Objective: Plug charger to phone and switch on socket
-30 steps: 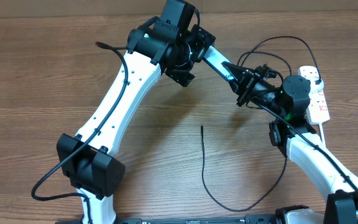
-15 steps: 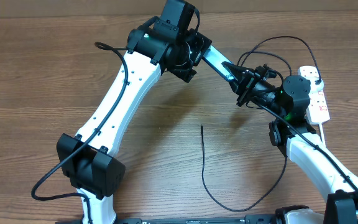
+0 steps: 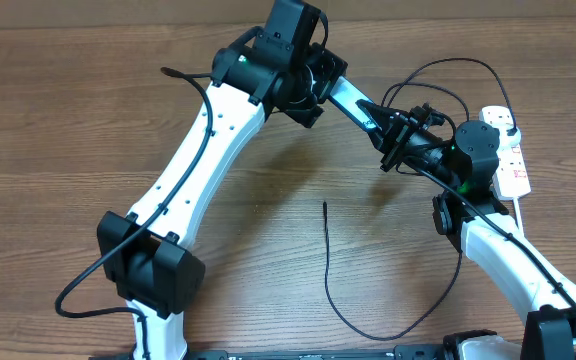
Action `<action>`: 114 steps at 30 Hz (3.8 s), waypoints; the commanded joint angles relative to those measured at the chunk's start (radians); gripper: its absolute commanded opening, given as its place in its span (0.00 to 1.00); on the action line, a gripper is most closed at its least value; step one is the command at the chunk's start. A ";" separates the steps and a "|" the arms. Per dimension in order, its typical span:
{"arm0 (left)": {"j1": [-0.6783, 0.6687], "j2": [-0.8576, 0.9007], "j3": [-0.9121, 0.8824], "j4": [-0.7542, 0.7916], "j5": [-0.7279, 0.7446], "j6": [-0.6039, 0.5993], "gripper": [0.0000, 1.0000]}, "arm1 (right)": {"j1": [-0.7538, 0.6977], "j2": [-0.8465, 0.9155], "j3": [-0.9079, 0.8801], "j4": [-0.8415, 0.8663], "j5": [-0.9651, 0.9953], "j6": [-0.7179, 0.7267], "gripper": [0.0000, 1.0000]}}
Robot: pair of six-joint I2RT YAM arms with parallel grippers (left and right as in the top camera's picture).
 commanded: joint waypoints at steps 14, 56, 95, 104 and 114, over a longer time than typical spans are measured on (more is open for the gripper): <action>-0.005 0.021 0.004 0.005 -0.008 0.145 1.00 | 0.005 -0.006 0.023 0.019 -0.006 0.138 0.04; 0.007 0.020 -0.097 0.233 0.149 0.126 1.00 | 0.005 -0.006 0.023 0.011 0.051 0.138 0.04; 0.005 0.021 -0.097 0.262 0.145 0.126 0.30 | 0.005 -0.006 0.023 0.079 0.068 0.138 0.04; 0.005 0.021 -0.097 0.266 0.140 0.126 0.15 | 0.005 -0.006 0.023 0.079 0.053 0.138 0.04; 0.005 0.021 -0.097 0.266 0.137 0.126 0.04 | 0.005 -0.006 0.023 0.079 0.050 0.138 0.04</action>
